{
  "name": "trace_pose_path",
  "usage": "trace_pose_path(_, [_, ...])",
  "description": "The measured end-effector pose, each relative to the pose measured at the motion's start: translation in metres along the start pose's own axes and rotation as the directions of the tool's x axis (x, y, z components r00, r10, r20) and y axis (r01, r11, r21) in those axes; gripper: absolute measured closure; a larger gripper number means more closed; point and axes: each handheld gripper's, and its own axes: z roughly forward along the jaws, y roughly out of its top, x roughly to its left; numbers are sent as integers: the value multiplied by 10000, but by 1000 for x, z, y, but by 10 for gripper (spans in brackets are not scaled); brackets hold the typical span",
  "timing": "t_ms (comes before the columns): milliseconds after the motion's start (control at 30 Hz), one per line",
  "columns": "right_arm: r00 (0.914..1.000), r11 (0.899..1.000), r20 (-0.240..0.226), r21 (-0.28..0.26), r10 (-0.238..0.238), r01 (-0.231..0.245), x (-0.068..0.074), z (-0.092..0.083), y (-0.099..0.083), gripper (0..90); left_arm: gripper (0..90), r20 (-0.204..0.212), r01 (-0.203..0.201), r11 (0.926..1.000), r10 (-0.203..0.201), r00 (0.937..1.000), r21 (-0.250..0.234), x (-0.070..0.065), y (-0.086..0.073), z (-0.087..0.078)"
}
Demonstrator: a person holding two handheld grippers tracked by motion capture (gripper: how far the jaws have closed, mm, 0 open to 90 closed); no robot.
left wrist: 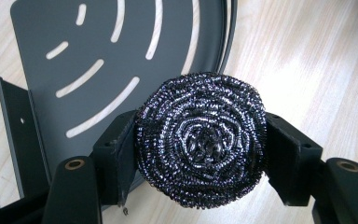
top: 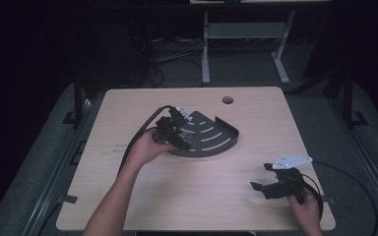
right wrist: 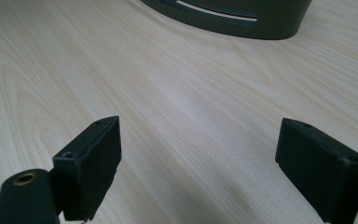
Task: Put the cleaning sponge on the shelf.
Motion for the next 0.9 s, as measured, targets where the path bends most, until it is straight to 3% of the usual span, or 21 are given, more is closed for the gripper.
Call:
trace_pose_path(600, [10000, 10000, 7, -21, -16, 16, 0, 0, 1, 139, 334, -59, -296, 9993, 298, 9995, 210, 5, 21, -4])
trace_pose_path(900, [10000, 10000, -9, 5, -40, 40, 0, 1, 1, 139, 334, -10, -11, 9999, 11, 10000, 140, 17, 26, 1])
